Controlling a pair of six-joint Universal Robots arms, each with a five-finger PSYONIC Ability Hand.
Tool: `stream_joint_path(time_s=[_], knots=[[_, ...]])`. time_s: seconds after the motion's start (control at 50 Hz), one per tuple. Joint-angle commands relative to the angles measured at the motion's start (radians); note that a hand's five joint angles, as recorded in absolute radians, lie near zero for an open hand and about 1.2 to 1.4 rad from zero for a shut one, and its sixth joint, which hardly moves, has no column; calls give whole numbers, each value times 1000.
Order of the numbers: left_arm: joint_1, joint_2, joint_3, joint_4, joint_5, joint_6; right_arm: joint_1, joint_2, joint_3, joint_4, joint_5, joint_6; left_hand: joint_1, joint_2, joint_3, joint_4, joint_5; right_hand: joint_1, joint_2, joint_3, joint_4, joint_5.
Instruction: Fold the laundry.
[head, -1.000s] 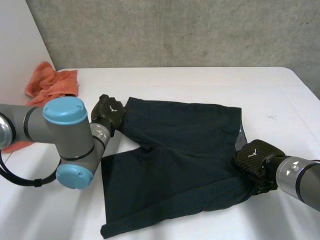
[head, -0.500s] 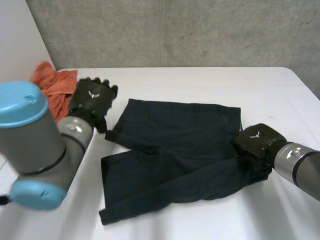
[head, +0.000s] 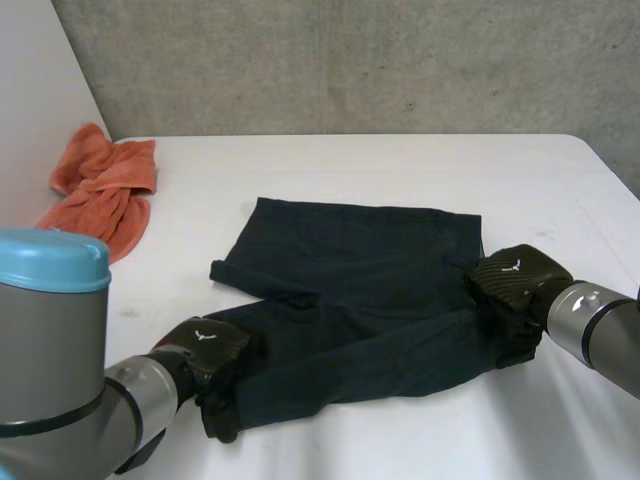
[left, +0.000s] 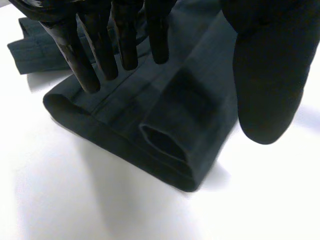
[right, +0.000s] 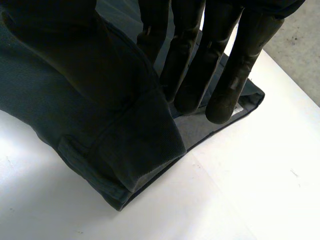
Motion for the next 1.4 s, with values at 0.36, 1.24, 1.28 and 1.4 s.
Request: stream_joint_path(time_s=[0.36,1.24,1.28,1.4], knots=[[20,-269,446,352,-8,141,14,136,-240,-115,23,-5,1039,1022,1028,1021,1022,417,227,217,205,220],[-33,-345,425,713,-84,266,60,251,-495,-103,184,127,-183,-200,-194,-200,-200,-805,-995,-1005,-1017,-1002],[-33,-274,328,713,-82,252,26,228,-392,-81,138,136,-183,-200,-194,-200,-200,-805,-995,-1005,-1017,-1002],[-29,-196,176,711,-77,163,2,216,-220,-139,89,171,-183,-200,-194,-200,-200,-698,-888,-898,-909,-895]])
